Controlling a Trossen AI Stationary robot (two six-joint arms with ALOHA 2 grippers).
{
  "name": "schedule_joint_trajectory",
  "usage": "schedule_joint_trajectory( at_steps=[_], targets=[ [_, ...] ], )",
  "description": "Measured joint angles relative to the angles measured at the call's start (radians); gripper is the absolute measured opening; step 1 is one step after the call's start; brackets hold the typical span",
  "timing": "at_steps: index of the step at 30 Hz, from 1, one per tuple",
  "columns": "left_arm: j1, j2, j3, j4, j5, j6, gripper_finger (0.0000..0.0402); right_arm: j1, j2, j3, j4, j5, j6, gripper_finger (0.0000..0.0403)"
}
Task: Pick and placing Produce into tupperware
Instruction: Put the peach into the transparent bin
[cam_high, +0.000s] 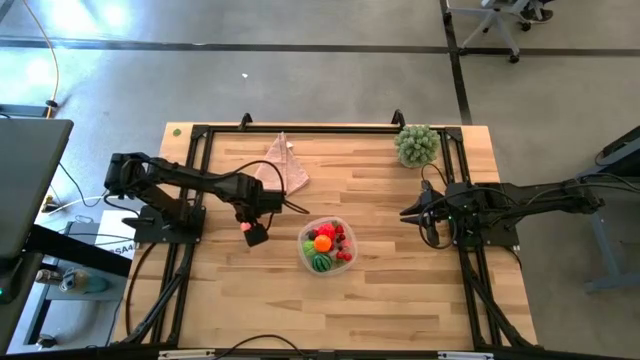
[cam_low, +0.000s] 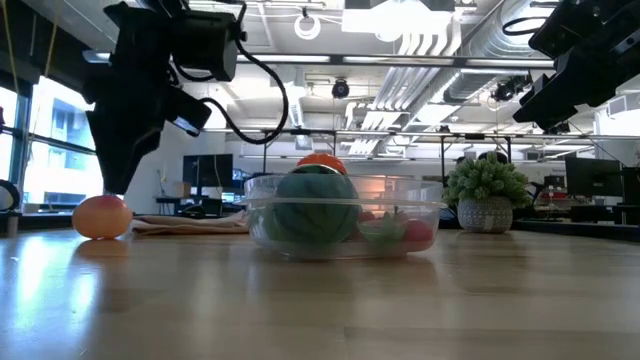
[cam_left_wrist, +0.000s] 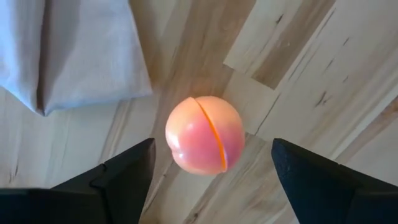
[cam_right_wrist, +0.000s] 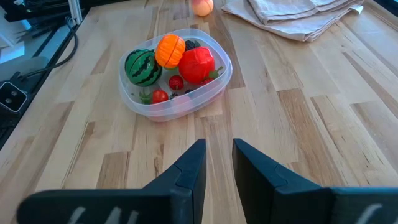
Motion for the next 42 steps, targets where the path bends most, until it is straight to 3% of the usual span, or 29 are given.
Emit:
schedule_joint_trajectory(
  at_steps=[16, 28, 42],
  targets=[
    [0.0, 0.099, -0.003, 0.001, -0.03, 0.011, 0.0303, 0.0, 0.0, 0.0, 0.0, 0.0, 0.0, 0.0068],
    [0.0, 0.102, -0.122, 0.14, -0.015, 0.012, 0.0305, 0.0, 0.0, 0.0, 0.0, 0.0, 0.0, 0.0068],
    [-0.001, 0.1, -0.124, 0.165, -0.048, 0.147, 0.0298, 0.0, 0.0, 0.0, 0.0, 0.0, 0.0, 0.0068]
  ],
)
